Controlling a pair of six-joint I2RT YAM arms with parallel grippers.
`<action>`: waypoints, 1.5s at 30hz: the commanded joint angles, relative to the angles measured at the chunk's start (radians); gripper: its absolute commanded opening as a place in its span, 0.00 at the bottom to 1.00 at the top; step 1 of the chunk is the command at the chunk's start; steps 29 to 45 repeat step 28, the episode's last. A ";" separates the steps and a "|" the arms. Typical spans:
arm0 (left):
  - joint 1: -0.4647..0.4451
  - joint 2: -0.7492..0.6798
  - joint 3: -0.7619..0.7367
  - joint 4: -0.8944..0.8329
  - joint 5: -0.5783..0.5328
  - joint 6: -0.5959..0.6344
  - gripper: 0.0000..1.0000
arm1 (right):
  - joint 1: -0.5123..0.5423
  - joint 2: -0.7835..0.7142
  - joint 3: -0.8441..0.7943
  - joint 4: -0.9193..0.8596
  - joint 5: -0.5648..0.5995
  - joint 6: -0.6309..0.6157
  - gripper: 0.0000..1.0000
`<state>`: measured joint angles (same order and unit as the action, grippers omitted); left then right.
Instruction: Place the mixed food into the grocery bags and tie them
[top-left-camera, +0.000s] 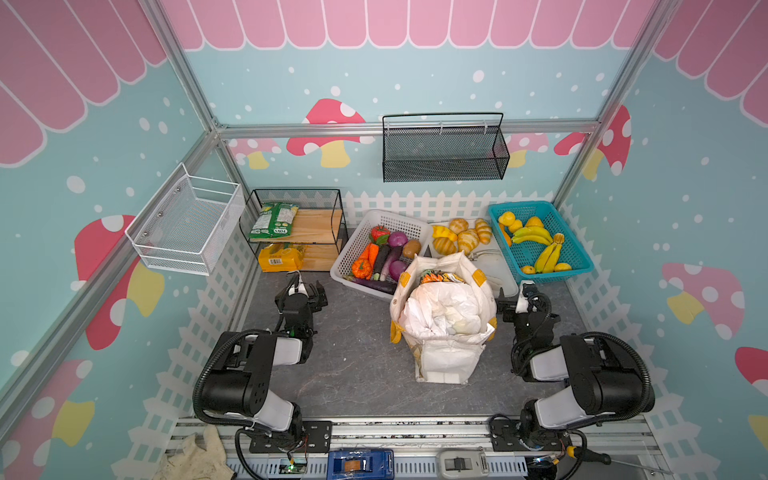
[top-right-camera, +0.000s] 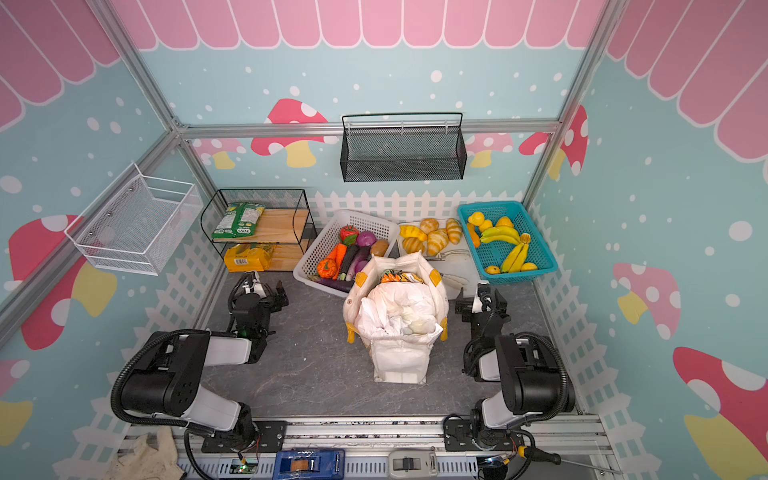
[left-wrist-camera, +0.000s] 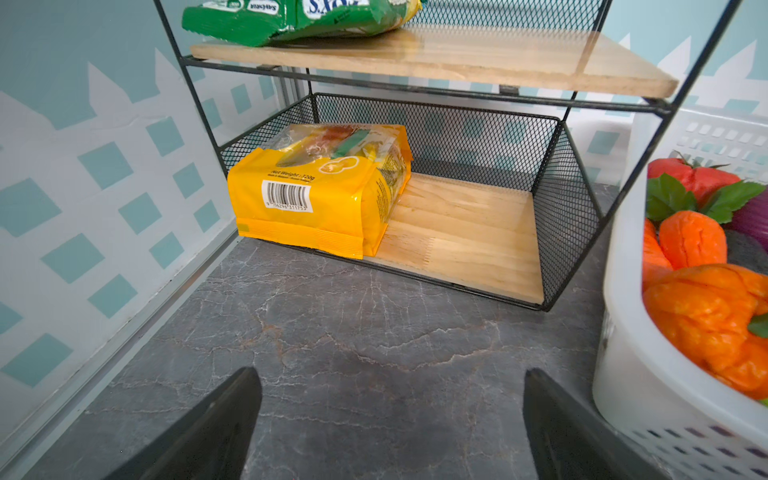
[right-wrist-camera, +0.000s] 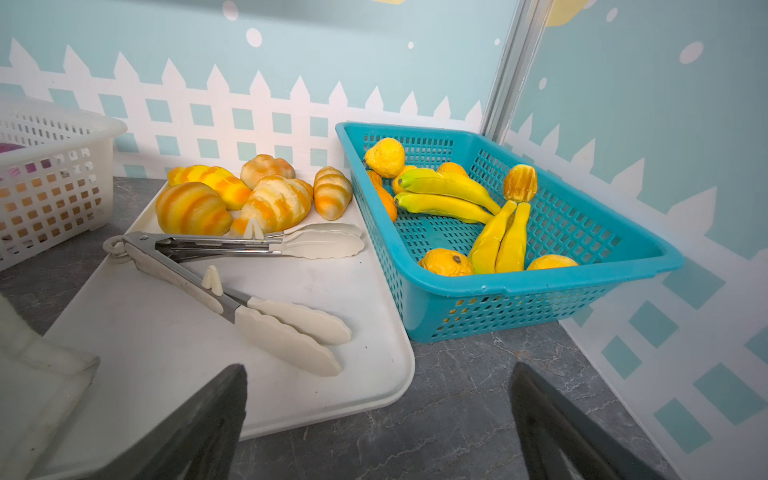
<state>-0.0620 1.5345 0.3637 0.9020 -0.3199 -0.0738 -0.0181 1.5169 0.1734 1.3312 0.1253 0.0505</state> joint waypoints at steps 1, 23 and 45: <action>-0.002 0.007 0.019 0.009 -0.021 0.012 0.99 | 0.006 0.011 0.023 0.001 -0.046 -0.035 0.99; -0.003 0.007 0.018 0.007 -0.020 0.013 0.99 | 0.005 0.014 0.033 -0.017 -0.085 -0.051 0.99; -0.003 0.007 0.019 0.007 -0.020 0.012 0.99 | 0.006 0.011 0.032 -0.018 -0.084 -0.051 0.99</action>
